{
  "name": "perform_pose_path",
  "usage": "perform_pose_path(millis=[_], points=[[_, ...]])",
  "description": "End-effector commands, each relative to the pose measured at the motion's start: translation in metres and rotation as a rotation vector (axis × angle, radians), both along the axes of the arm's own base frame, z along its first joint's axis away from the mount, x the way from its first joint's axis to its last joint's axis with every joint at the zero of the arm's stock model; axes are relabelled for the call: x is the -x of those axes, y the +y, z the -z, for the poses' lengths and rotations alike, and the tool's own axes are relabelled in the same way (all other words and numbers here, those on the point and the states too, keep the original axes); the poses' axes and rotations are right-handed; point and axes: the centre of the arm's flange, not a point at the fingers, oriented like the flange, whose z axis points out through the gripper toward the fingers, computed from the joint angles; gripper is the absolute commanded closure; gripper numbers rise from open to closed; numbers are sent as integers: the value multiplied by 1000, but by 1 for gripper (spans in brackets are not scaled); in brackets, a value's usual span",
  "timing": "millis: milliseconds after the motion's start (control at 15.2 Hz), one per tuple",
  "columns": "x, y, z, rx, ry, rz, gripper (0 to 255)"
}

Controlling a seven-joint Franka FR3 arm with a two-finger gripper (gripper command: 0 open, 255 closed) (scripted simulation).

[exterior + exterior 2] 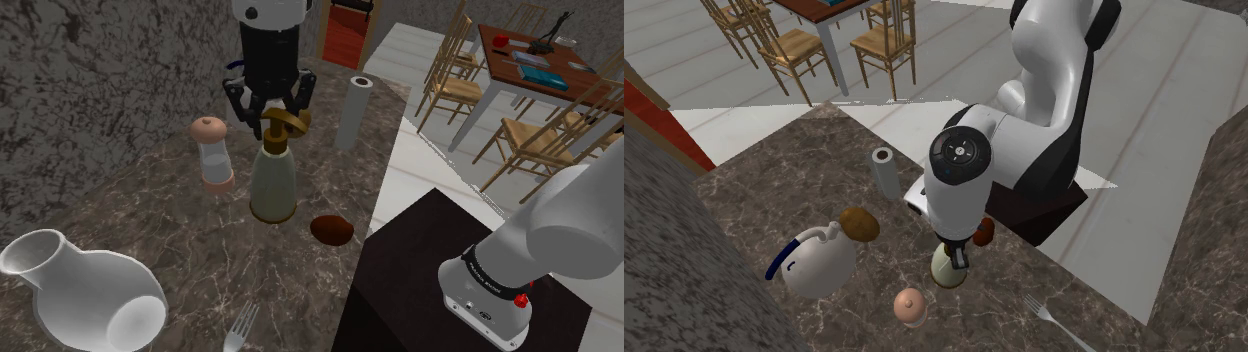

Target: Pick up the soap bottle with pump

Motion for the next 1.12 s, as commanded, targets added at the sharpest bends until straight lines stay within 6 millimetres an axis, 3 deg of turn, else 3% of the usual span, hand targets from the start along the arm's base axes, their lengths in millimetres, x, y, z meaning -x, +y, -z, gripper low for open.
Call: perform_pose_path(millis=[0,924,1056], points=[[0,1,-5,-1,2,-1,255],[0,1,-79,-1,2,-1,255],[0,1,-80,-1,2,-1,255]])
